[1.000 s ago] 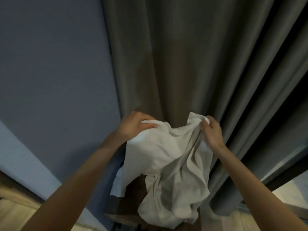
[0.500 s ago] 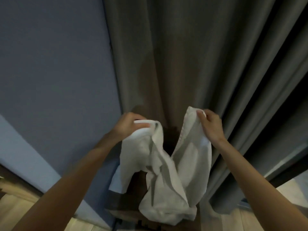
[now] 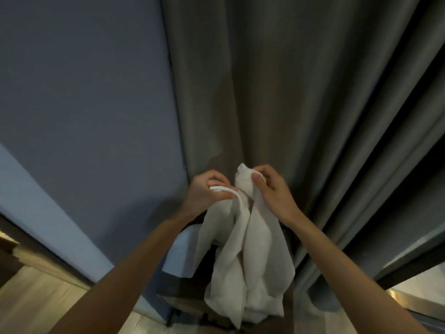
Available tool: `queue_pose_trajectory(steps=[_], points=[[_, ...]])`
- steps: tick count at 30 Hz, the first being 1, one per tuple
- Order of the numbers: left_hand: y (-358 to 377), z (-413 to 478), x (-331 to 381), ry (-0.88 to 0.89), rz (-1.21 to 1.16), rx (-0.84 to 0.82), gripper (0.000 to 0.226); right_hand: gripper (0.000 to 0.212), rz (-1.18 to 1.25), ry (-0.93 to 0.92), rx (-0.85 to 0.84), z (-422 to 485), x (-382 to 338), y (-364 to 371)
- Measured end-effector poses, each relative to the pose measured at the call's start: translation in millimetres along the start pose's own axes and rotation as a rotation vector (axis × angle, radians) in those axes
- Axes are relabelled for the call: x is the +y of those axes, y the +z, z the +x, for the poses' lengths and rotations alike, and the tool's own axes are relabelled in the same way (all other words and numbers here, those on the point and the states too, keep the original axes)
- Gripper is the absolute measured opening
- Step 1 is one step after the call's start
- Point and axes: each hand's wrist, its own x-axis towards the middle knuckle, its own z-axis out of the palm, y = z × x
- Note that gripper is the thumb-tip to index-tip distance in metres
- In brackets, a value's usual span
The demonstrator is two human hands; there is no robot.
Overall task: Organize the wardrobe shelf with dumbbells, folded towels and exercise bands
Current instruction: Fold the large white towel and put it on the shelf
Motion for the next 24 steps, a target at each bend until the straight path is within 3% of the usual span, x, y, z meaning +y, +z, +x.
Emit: queue_pose_trajectory(steps=[2, 8, 11, 17, 20, 24], points=[[-2, -3, -5, 0.065, 0.031, 0.033, 0.022, 0.011, 0.022, 0.021, -0.042, -1, 1, 3], [-12, -8, -5, 0.083, 0.091, -0.261, 0.014, 0.014, 0.078, 0.093, -0.124, -7, 6, 8], [-18, -7, -5, 0.062, 0.142, -0.312, 0.013, 0.012, 0.096, 0.116, -0.114, -11, 9, 8], [-14, -11, -4, -0.014, 0.064, -0.149, 0.011, 0.022, 0.065, 0.103, -0.155, -15, 2, 5], [-3, -13, -4, 0.04, 0.019, -0.024, 0.013, 0.027, 0.052, 0.047, -0.191, -21, -2, 7], [2, -11, -2, 0.143, 0.098, 0.01, 0.015, 0.021, -0.004, 0.005, -0.189, -23, -3, 8]])
